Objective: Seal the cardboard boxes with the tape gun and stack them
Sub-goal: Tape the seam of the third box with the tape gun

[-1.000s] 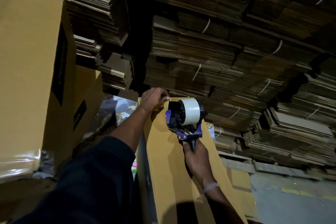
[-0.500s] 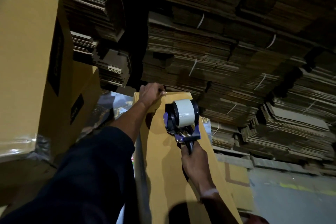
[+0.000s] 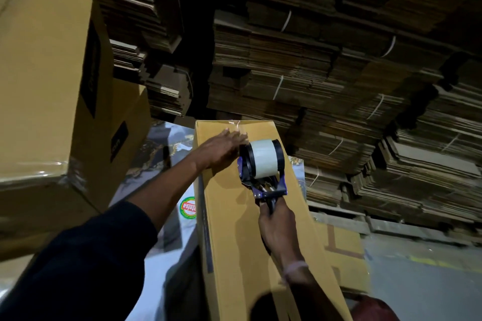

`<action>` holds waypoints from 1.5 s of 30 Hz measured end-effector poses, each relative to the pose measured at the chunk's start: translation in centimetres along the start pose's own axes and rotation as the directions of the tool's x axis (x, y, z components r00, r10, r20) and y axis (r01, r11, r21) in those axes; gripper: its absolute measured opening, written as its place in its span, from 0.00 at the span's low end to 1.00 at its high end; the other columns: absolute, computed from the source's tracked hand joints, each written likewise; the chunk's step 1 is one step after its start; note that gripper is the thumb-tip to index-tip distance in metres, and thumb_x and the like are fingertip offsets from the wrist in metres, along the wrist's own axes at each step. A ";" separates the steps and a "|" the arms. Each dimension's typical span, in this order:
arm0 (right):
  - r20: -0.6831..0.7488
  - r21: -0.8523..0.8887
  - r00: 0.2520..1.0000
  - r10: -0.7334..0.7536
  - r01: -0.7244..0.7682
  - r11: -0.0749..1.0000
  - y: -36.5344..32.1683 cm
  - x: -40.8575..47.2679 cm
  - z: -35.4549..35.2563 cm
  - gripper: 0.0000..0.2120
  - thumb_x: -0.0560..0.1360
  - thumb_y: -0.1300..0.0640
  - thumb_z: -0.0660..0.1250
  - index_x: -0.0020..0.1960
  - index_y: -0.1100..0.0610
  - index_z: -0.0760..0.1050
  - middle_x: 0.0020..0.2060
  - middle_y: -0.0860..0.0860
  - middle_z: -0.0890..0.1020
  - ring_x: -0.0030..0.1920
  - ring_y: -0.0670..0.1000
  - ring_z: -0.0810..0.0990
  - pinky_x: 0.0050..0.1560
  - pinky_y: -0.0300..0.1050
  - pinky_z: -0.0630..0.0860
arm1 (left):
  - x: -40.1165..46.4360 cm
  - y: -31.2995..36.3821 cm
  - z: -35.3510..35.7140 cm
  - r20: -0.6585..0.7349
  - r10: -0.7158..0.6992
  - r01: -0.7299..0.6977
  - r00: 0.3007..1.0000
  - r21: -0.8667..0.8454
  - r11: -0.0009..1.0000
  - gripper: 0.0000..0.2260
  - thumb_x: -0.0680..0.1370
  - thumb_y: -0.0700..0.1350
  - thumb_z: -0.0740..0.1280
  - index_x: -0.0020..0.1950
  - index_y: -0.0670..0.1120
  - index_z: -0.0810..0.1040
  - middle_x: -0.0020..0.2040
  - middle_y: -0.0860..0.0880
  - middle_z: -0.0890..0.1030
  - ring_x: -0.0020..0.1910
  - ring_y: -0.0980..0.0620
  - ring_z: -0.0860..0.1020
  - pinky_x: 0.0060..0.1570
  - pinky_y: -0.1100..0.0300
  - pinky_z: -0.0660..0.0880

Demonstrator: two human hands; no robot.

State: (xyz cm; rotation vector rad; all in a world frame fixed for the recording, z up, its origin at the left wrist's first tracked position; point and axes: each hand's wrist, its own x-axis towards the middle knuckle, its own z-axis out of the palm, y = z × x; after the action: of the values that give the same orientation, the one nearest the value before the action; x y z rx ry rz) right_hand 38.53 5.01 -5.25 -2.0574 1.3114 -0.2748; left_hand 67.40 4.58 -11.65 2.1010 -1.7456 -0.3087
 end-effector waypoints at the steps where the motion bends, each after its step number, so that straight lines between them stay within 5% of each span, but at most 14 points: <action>1: -0.003 0.004 1.000 -0.002 0.002 1.000 0.0 0.0 0.2 0.08 0.82 0.54 0.64 0.57 0.57 0.74 0.46 0.56 0.83 0.47 0.61 0.82 0.42 0.47 0.73 | -0.5 0.2 0.1 -0.008 0.021 -0.021 1.000 -0.002 1.000 0.27 0.85 0.50 0.62 0.84 0.53 0.58 0.83 0.46 0.58 0.83 0.44 0.54 0.82 0.45 0.51; 9: -0.016 0.021 0.999 -0.036 0.036 0.999 0.1 -0.4 0.4 0.07 0.82 0.53 0.63 0.57 0.55 0.73 0.45 0.54 0.83 0.46 0.61 0.82 0.44 0.52 0.79 | -1.8 0.9 0.5 -0.082 0.129 -0.119 0.988 0.112 0.987 0.26 0.83 0.45 0.64 0.81 0.52 0.64 0.81 0.47 0.66 0.82 0.47 0.60 0.81 0.49 0.55; 15: -0.003 0.019 0.999 -0.039 0.039 0.999 0.0 -0.3 0.0 0.07 0.82 0.51 0.64 0.58 0.52 0.74 0.45 0.52 0.83 0.46 0.57 0.82 0.46 0.52 0.80 | -2.2 1.2 0.0 -0.132 0.161 -0.154 0.978 0.061 0.986 0.29 0.82 0.43 0.67 0.81 0.56 0.63 0.83 0.52 0.58 0.84 0.48 0.49 0.79 0.50 0.51; 21: 0.015 0.016 0.999 -0.031 0.031 0.999 -0.4 0.1 -0.4 0.07 0.83 0.51 0.64 0.58 0.52 0.75 0.44 0.50 0.82 0.44 0.52 0.81 0.40 0.47 0.73 | -2.6 1.2 0.0 -0.154 0.194 -0.187 0.969 0.057 0.981 0.23 0.80 0.42 0.69 0.75 0.49 0.73 0.80 0.46 0.67 0.84 0.49 0.50 0.82 0.46 0.51; 25: 0.012 -0.004 1.000 -0.024 0.024 1.000 -0.4 0.0 -0.6 0.07 0.83 0.51 0.63 0.57 0.52 0.75 0.46 0.52 0.82 0.45 0.56 0.81 0.43 0.48 0.74 | -2.4 1.3 0.0 -0.117 0.153 -0.147 0.981 0.064 0.987 0.22 0.81 0.42 0.68 0.75 0.51 0.72 0.80 0.47 0.68 0.83 0.50 0.55 0.82 0.45 0.52; 37: 0.014 -0.050 0.999 -0.033 0.033 0.998 2.9 -4.1 -2.0 0.06 0.83 0.50 0.64 0.56 0.52 0.75 0.46 0.52 0.84 0.46 0.56 0.83 0.46 0.52 0.80 | -1.7 1.1 -0.1 0.018 0.107 -0.109 0.994 0.104 0.989 0.21 0.87 0.54 0.54 0.82 0.57 0.62 0.83 0.55 0.58 0.84 0.50 0.49 0.81 0.44 0.49; 45: 0.007 -0.070 0.999 0.046 -0.045 0.997 6.2 -8.3 -2.5 0.12 0.82 0.51 0.66 0.63 0.55 0.74 0.52 0.58 0.85 0.56 0.62 0.82 0.45 0.48 0.74 | -1.7 1.6 -0.2 0.063 0.081 -0.088 0.995 0.132 0.987 0.21 0.88 0.54 0.52 0.83 0.56 0.60 0.84 0.55 0.57 0.84 0.50 0.47 0.81 0.45 0.46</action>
State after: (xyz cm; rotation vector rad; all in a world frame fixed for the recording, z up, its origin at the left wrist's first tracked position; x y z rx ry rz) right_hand 28.86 9.49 -5.88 -2.0810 1.3782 -0.2021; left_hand 65.72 6.07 -10.89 2.1213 -1.9322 -0.2352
